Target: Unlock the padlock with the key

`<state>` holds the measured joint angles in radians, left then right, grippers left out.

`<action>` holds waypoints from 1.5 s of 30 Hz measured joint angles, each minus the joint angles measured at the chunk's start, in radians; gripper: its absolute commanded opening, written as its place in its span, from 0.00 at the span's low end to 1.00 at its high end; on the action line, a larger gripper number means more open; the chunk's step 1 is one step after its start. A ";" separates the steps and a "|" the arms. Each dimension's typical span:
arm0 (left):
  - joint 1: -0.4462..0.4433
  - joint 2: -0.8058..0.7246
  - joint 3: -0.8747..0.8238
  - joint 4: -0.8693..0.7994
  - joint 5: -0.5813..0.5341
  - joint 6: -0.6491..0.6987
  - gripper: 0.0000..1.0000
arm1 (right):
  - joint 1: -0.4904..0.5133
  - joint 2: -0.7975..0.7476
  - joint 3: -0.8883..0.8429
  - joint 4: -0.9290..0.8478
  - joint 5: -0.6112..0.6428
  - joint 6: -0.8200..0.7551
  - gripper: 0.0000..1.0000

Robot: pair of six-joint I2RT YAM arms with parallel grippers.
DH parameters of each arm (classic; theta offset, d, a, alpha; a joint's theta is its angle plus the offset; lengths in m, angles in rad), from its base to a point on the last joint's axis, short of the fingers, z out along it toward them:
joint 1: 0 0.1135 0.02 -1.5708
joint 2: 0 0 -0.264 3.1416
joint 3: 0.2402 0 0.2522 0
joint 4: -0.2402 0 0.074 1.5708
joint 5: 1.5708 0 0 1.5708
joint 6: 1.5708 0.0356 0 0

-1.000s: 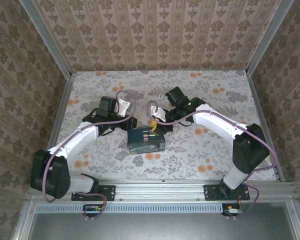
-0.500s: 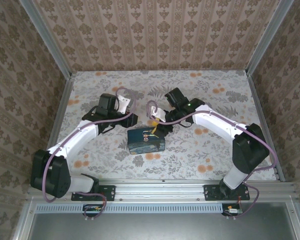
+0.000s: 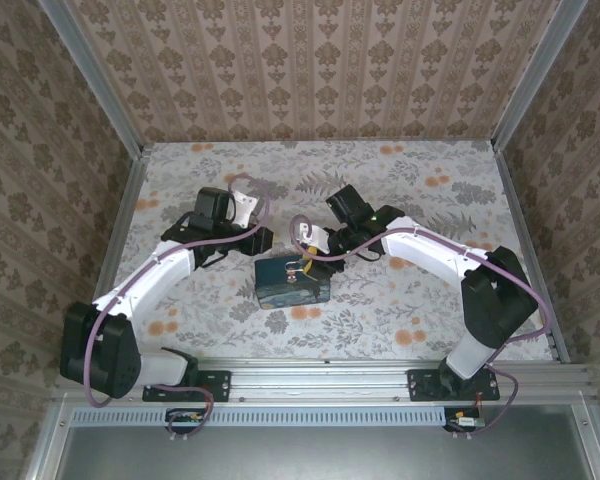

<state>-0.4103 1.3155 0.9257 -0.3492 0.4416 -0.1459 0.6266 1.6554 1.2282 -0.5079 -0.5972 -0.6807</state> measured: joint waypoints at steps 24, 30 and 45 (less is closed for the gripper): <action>-0.137 -0.198 -0.092 0.117 0.163 0.418 0.45 | -0.121 0.066 0.073 0.037 -0.307 0.736 0.30; -0.175 -0.164 -0.131 0.152 0.142 0.528 0.47 | -0.158 0.081 0.040 0.108 -0.322 0.895 0.30; -0.056 -0.126 -0.170 0.252 -0.142 0.314 0.47 | -0.147 0.077 -0.036 0.260 -0.331 1.028 0.26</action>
<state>-0.4664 1.1893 0.7555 -0.0971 0.2993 0.1680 0.4797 1.7321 1.1923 -0.2481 -0.9283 0.3470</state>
